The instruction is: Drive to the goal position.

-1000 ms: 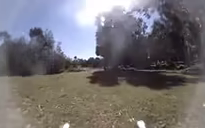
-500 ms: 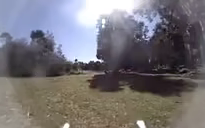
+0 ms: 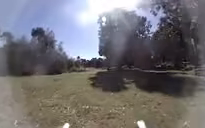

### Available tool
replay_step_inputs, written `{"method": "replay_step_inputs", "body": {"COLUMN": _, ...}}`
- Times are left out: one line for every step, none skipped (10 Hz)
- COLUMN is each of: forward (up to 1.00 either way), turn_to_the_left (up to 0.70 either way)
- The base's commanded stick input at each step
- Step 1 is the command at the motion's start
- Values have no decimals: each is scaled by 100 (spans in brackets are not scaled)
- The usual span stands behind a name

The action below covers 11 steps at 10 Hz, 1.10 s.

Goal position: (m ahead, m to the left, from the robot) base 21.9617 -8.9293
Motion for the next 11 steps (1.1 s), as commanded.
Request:
{"method": "replay_step_inputs", "body": {"forward": 70, "turn_to_the_left": 0}}
{"method": "replay_step_inputs", "body": {"forward": 70, "turn_to_the_left": 0}}
{"method": "replay_step_inputs", "body": {"forward": 70, "turn_to_the_left": 0}}
{"method": "replay_step_inputs", "body": {"forward": 70, "turn_to_the_left": 0}}
{"method": "replay_step_inputs", "body": {"forward": 70, "turn_to_the_left": 0}}
{"method": "replay_step_inputs", "body": {"forward": 70, "turn_to_the_left": 0}}
{"method": "replay_step_inputs", "body": {"forward": 70, "turn_to_the_left": 0}}
{"method": "replay_step_inputs", "body": {"forward": 70, "turn_to_the_left": 0}}
{"method": "replay_step_inputs", "body": {"forward": 70, "turn_to_the_left": 0}}
{"method": "replay_step_inputs", "body": {"forward": 70, "turn_to_the_left": 1}}
{"method": "replay_step_inputs", "body": {"forward": 70, "turn_to_the_left": 16}}
